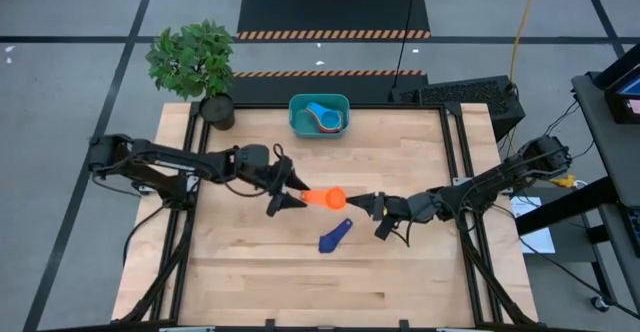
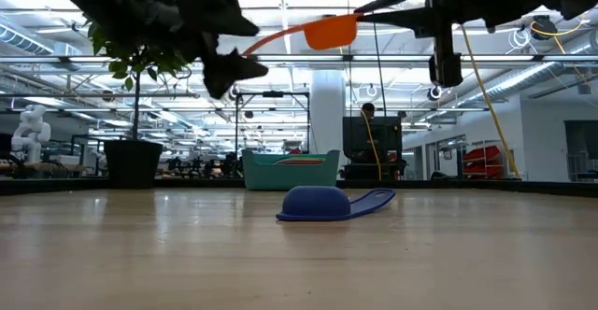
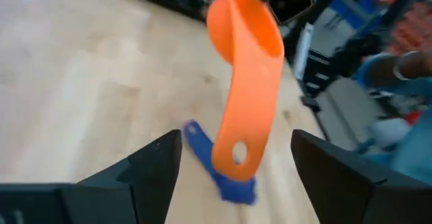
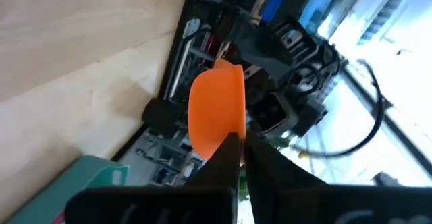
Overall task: Nest measuring cups in basket
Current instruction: Stack the orange measuring cup on top of the light blue measuring cup in the blue bin
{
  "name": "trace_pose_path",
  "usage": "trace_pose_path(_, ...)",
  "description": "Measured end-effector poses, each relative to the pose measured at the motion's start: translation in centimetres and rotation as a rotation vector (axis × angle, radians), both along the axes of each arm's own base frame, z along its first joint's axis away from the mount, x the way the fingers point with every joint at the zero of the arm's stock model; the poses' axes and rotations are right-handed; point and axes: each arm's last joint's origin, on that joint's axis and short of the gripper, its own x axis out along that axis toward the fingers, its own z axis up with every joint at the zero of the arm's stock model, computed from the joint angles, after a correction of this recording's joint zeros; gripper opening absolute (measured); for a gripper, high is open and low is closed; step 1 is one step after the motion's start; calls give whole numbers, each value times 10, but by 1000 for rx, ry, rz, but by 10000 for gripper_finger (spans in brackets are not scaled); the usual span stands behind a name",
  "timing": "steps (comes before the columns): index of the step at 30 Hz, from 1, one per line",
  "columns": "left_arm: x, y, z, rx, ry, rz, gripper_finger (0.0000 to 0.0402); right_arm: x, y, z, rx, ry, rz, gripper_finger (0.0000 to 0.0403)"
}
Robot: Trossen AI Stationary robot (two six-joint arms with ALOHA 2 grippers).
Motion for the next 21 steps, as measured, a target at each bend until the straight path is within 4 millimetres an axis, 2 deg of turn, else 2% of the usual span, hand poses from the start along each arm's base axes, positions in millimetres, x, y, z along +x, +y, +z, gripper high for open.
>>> trace_pose_path(6,-28,7,13,192,102,208,282,3,-17,0,103,-31,-140,0)
trace_pose_path(12,-55,12,12,292,298,452,262,9,-60,0,204,-78,-327,0)
trace_pose_path(16,-58,12,8,279,351,503,243,9,-94,1,257,-119,-455,0)
trace_pose_path(21,-51,3,-2,253,305,483,223,7,-130,1,413,-188,-484,0)
